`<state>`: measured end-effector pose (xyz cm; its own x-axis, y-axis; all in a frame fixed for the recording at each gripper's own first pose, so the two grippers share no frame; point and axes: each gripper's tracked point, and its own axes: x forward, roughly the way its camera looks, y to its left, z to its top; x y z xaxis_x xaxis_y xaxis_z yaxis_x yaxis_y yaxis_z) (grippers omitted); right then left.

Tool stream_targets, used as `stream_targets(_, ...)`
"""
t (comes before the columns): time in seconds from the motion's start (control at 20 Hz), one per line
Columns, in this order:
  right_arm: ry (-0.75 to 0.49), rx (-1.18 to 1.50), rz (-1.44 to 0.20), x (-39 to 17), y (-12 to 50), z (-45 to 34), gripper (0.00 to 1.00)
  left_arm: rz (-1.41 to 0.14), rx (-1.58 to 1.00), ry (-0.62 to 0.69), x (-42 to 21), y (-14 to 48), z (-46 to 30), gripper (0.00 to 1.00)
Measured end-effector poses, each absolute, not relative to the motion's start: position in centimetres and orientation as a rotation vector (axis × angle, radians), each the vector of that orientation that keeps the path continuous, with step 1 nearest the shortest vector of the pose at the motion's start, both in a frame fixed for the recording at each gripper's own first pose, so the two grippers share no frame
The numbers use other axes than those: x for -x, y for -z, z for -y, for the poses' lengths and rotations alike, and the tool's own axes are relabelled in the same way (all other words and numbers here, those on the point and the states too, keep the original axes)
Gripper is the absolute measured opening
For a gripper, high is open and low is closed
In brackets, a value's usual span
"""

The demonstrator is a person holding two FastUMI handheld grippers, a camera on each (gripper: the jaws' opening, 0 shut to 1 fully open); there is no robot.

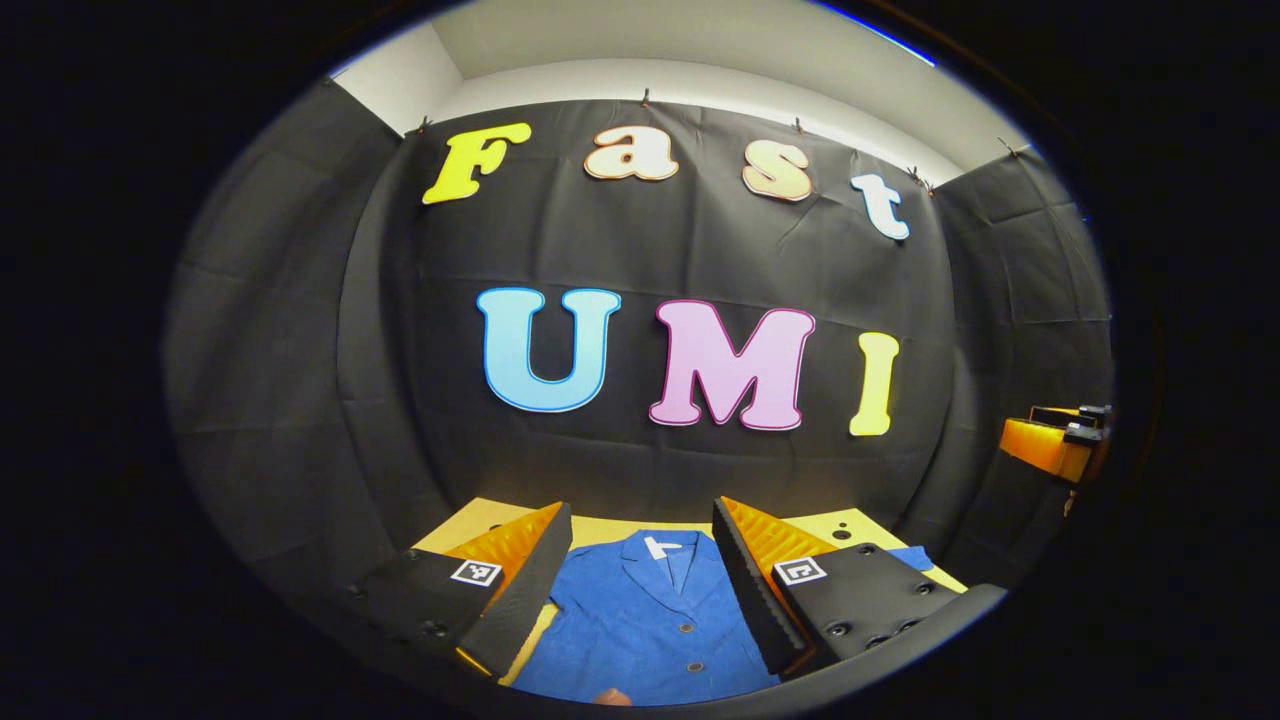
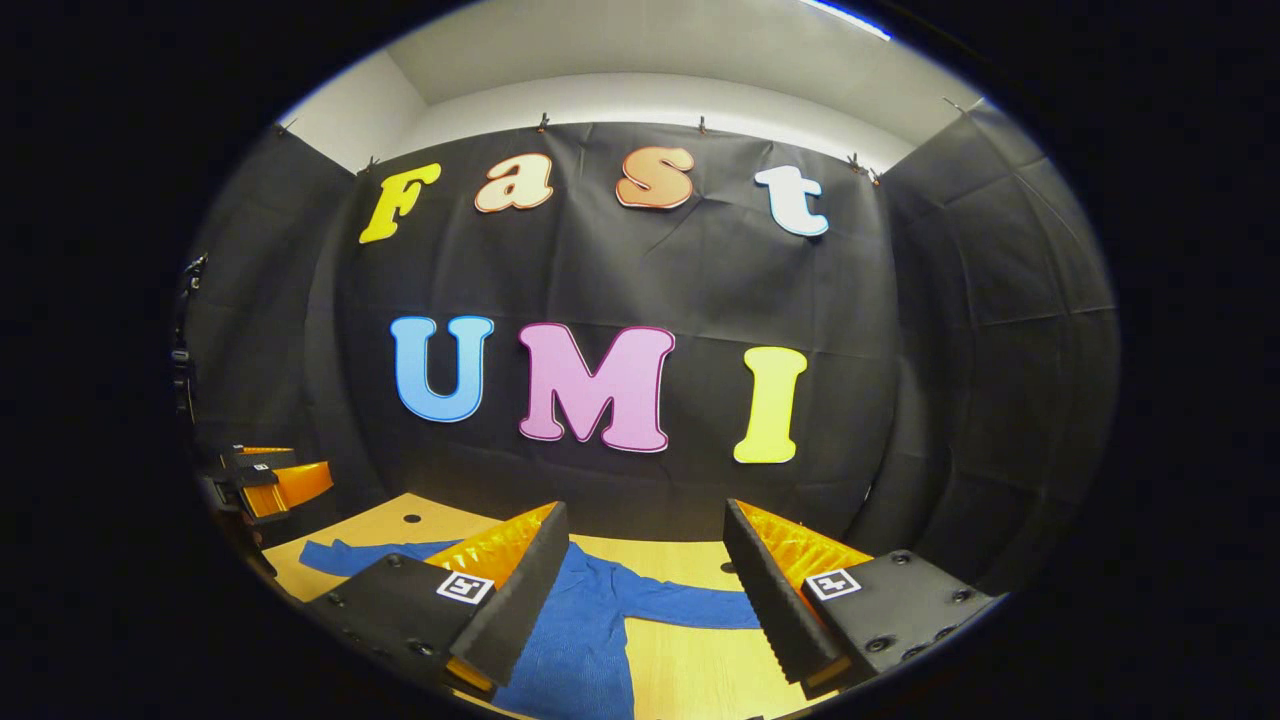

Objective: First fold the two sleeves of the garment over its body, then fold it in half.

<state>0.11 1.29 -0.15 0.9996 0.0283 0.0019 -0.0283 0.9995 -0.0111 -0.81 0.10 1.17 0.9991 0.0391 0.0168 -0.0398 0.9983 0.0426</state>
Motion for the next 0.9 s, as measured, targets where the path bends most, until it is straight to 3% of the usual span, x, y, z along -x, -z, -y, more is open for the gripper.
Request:
stream_targets(0.2,-0.038,-0.021,-0.013,-0.2,0.5,-1.6,0.92,0.007,-0.033,-0.057,1.6,-0.4,-0.9,0.82)
stream_targets(0.25,-0.037,-0.017,-0.010,-0.2,0.4,-1.5,0.97,0.001,-0.026,-0.060,1.8,-0.1,-1.0,0.83)
stream_targets(0.7,-0.046,-0.007,-0.018,0.8,0.8,-1.4,0.97,0.002,-0.034,-0.060,2.8,-0.1,-0.7,0.82)
stream_targets(0.75,-0.043,-0.002,-0.016,0.9,0.9,-1.2,0.92,0.002,-0.037,-0.058,2.9,0.0,-0.5,0.82)
stream_targets(0.9,-0.031,-0.003,-0.021,1.1,1.2,-0.7,0.92,0.006,-0.045,-0.053,3.2,-0.2,-0.3,0.81)
